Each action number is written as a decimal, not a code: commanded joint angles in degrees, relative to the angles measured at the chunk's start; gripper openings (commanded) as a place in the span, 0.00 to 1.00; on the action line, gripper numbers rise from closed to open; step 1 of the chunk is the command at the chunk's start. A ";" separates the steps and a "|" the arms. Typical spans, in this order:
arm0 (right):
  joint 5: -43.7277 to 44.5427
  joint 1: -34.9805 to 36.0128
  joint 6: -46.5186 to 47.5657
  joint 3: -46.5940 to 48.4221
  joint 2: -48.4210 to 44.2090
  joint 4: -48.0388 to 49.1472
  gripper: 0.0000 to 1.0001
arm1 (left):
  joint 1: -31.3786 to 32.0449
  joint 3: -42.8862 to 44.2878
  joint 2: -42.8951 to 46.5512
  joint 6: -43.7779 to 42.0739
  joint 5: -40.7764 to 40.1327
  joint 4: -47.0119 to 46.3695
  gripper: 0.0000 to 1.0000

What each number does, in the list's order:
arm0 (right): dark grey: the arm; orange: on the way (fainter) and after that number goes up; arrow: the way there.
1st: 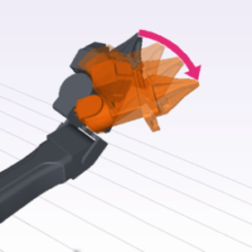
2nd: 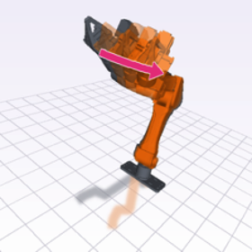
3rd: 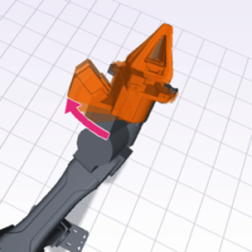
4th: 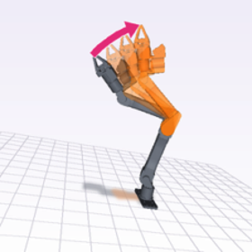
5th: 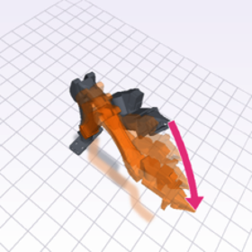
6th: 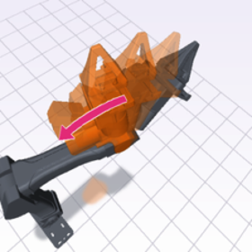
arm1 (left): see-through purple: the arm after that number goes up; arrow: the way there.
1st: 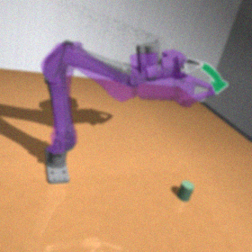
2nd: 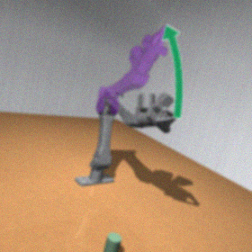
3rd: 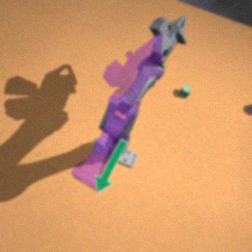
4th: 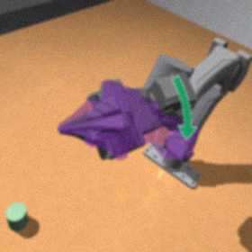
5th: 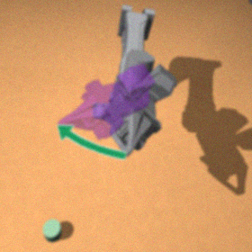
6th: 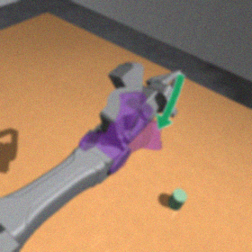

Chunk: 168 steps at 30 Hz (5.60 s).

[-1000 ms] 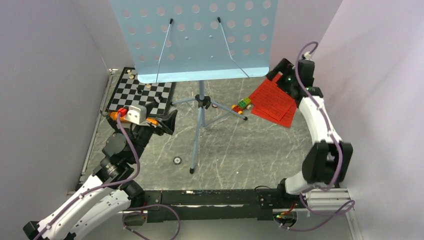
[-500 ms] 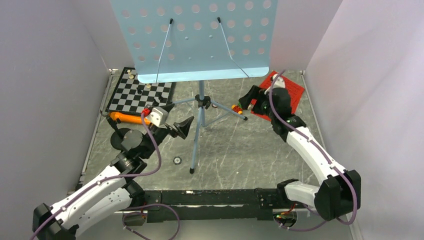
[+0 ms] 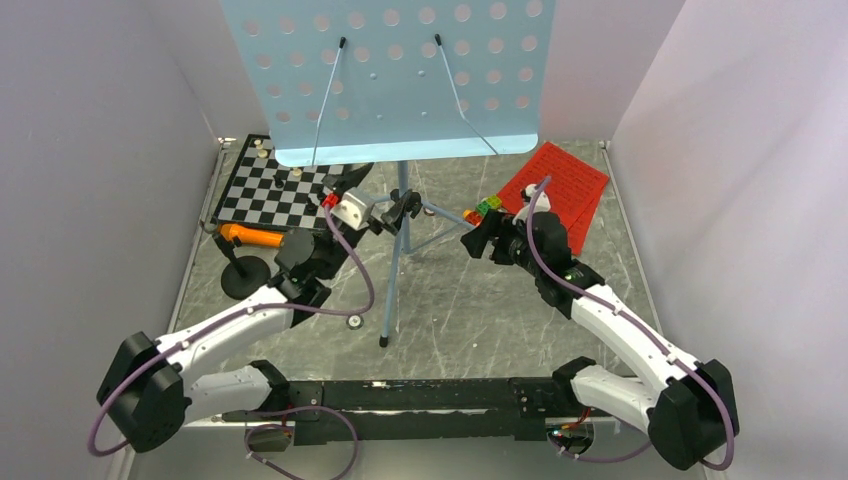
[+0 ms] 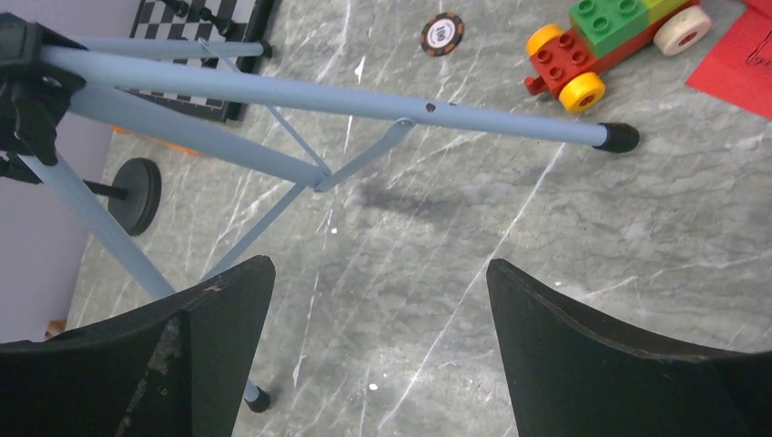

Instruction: Pack up the instrument practice props

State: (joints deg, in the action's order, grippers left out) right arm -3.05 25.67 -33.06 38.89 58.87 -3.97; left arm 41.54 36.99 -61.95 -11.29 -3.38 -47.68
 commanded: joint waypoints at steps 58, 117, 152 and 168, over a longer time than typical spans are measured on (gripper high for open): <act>-25.86 4.21 -11.25 14.90 22.11 25.91 0.67 | -0.16 15.57 -12.54 1.28 4.82 0.11 0.00; 45.55 39.37 91.61 -4.64 28.52 68.47 0.48 | -1.15 16.70 -14.81 3.83 3.55 4.95 0.00; -28.13 -0.34 -34.96 -2.61 10.21 38.84 0.92 | -0.91 17.02 -13.50 4.06 1.26 3.82 0.00; -31.80 -0.56 -55.25 3.95 25.94 54.92 0.76 | -0.34 17.02 -14.85 1.94 2.25 2.78 0.00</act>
State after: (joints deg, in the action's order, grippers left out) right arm -33.17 24.60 -84.36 40.25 84.60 45.91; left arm 41.45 53.76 -76.60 -5.10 -1.30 -45.30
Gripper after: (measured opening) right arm 0.764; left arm 0.298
